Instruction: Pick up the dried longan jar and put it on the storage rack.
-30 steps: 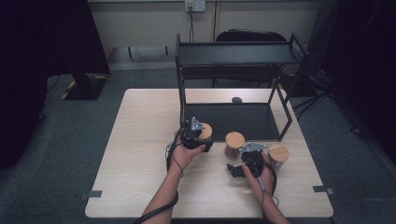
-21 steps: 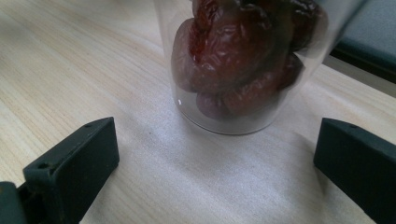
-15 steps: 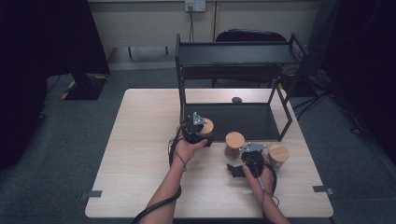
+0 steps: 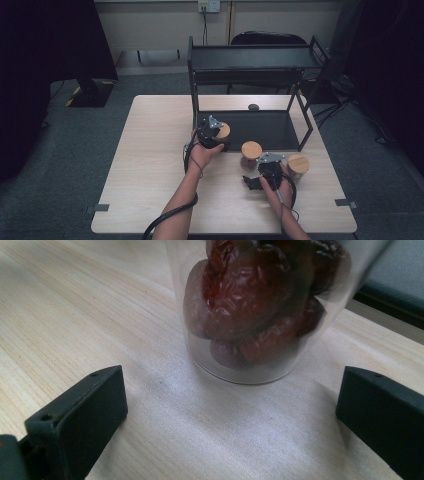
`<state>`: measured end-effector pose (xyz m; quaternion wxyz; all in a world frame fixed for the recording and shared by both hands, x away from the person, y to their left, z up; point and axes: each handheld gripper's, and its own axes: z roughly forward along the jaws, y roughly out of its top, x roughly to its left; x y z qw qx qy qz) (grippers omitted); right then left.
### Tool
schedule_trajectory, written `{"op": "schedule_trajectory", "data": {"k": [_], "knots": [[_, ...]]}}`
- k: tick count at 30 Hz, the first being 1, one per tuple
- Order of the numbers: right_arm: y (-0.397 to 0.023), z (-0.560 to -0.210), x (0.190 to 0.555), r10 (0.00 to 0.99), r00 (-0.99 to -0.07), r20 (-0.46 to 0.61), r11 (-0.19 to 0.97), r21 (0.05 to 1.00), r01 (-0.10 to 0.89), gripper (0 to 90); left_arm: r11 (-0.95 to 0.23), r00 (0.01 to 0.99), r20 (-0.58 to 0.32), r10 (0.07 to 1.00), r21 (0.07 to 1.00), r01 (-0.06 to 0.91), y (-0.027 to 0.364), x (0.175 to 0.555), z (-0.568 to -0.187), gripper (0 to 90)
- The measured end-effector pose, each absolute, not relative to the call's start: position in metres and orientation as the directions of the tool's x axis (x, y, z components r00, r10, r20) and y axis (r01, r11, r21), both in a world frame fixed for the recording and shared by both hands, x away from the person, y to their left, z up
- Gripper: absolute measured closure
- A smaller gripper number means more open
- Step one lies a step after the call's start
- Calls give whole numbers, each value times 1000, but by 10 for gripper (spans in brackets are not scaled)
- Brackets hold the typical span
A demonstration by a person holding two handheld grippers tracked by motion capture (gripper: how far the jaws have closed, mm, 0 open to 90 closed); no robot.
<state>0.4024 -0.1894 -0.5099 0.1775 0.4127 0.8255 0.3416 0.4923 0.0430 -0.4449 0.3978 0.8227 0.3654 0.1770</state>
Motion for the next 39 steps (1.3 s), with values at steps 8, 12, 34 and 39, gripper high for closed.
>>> {"op": "schedule_trajectory", "data": {"k": [8,12,34,39], "knots": [[-189,-510,402,802,-597,-11,426,711,560,0,-408,656,-2,755,782,472,39,504,-445,260],[-189,-510,402,802,-597,-11,426,711,560,0,-404,647,-3,763,780,479,37,510,-446,260],[-189,-510,402,802,-597,-12,427,711,559,0,-373,588,-7,809,767,522,26,535,-471,260],[-189,-510,402,802,-597,-12,427,711,559,0,-361,571,-11,821,764,534,25,540,-476,260]]}}
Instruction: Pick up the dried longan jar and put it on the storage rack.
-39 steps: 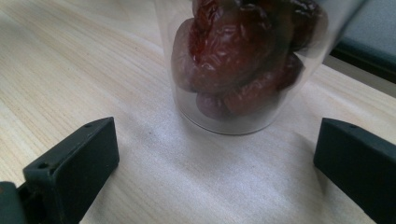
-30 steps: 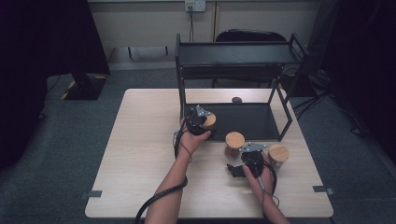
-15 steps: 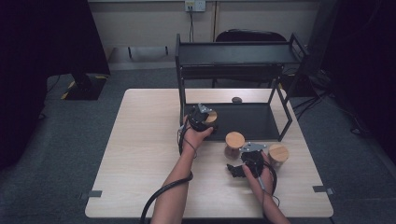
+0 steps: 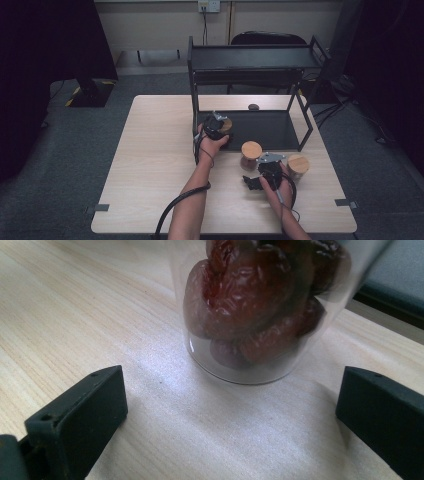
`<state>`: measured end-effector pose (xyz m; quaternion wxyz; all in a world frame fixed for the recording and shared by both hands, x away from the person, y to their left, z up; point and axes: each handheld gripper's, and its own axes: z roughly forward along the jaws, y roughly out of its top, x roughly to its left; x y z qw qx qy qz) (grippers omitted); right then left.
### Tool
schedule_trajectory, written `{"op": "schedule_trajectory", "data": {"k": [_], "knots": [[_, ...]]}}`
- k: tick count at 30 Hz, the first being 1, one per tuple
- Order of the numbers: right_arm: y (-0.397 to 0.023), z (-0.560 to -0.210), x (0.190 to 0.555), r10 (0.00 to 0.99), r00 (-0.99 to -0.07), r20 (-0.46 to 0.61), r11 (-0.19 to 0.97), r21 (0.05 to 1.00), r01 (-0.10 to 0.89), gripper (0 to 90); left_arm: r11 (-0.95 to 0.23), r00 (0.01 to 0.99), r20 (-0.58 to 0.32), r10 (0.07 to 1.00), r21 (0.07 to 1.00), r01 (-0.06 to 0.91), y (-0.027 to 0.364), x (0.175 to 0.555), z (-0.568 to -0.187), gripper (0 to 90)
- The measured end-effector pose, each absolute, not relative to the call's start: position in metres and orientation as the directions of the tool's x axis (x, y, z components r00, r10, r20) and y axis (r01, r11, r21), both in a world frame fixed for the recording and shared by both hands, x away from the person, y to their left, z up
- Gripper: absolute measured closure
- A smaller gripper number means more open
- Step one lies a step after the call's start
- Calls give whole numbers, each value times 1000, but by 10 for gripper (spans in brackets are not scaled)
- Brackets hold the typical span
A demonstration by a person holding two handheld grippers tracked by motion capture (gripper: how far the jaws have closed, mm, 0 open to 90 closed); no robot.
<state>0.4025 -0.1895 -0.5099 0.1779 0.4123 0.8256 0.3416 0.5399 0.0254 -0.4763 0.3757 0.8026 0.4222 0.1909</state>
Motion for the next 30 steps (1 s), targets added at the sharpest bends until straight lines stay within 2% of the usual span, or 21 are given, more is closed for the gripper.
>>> {"op": "schedule_trajectory", "data": {"k": [30], "knots": [[-189,-510,403,802,-597,-12,426,711,559,0,-349,515,24,857,763,545,24,563,-481,259]]}}
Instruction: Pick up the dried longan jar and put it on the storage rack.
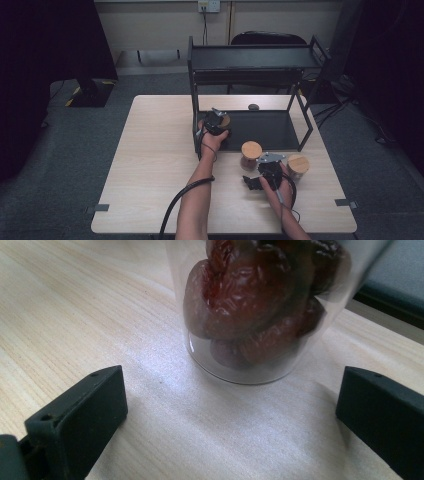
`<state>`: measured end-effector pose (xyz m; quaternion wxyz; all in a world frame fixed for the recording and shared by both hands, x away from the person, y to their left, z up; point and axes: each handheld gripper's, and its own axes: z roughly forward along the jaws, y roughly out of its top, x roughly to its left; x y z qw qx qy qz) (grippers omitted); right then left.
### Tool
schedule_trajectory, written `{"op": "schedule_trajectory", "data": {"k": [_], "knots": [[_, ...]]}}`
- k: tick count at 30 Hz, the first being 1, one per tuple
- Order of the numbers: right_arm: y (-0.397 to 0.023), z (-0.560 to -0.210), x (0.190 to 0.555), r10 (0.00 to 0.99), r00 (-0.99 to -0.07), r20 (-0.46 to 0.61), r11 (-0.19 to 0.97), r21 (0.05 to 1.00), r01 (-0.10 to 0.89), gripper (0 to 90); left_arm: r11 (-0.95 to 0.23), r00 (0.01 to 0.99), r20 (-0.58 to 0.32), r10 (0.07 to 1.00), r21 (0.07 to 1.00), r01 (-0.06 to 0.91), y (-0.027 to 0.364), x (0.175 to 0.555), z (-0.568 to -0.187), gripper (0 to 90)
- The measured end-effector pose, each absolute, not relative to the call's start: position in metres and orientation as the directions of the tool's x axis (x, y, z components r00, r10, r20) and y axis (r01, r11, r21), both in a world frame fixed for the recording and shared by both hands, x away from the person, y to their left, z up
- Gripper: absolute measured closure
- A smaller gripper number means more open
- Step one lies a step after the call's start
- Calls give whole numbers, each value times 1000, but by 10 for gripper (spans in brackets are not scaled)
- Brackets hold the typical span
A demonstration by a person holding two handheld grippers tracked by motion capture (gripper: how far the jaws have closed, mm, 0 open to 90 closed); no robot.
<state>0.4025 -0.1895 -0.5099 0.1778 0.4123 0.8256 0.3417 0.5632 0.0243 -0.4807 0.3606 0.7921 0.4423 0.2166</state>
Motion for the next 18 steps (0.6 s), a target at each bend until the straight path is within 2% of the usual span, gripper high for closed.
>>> {"op": "schedule_trajectory", "data": {"k": [18], "knots": [[-189,-510,402,803,-597,-11,426,711,560,0,-340,504,20,864,760,553,25,571,-480,259]]}}
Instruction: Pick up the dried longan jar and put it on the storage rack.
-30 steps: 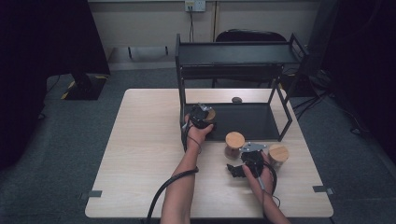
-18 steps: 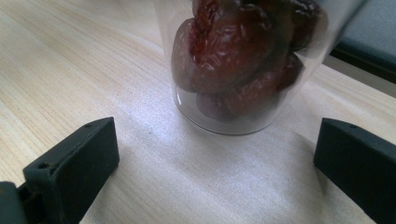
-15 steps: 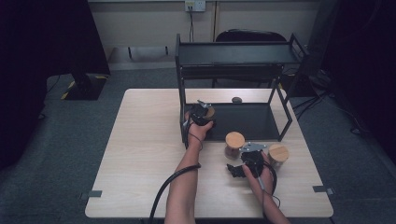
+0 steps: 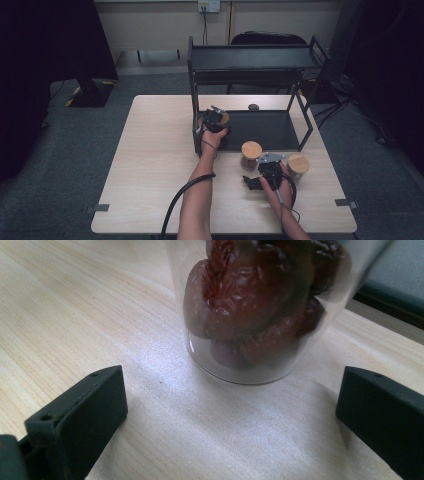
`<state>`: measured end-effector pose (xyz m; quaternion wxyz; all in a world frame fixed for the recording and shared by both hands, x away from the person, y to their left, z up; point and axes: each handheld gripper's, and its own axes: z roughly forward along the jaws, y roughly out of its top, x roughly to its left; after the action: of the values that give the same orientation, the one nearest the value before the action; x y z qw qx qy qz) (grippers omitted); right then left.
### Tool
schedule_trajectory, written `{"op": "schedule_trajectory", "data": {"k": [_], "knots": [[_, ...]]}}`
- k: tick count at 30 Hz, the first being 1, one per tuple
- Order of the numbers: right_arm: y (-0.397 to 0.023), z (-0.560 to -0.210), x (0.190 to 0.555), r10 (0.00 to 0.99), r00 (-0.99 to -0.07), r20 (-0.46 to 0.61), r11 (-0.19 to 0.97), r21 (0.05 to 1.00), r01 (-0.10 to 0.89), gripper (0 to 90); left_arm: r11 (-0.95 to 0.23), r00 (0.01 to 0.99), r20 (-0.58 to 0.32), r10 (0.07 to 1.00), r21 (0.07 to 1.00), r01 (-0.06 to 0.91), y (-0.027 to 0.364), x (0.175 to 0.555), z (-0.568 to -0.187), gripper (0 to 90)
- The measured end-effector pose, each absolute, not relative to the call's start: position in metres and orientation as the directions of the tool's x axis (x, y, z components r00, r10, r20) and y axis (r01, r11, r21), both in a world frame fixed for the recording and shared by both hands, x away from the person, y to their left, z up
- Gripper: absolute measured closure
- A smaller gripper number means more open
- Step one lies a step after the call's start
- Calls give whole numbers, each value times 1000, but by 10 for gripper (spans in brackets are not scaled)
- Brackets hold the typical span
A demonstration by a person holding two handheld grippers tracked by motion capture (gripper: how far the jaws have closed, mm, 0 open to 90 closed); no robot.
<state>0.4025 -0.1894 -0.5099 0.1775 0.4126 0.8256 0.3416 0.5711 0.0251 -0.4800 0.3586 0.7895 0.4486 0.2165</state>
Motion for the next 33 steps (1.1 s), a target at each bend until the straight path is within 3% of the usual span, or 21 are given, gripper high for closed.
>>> {"op": "schedule_trajectory", "data": {"k": [33], "knots": [[-189,-510,403,802,-597,-12,427,711,559,0,-340,494,19,869,748,570,23,576,-478,256]]}}
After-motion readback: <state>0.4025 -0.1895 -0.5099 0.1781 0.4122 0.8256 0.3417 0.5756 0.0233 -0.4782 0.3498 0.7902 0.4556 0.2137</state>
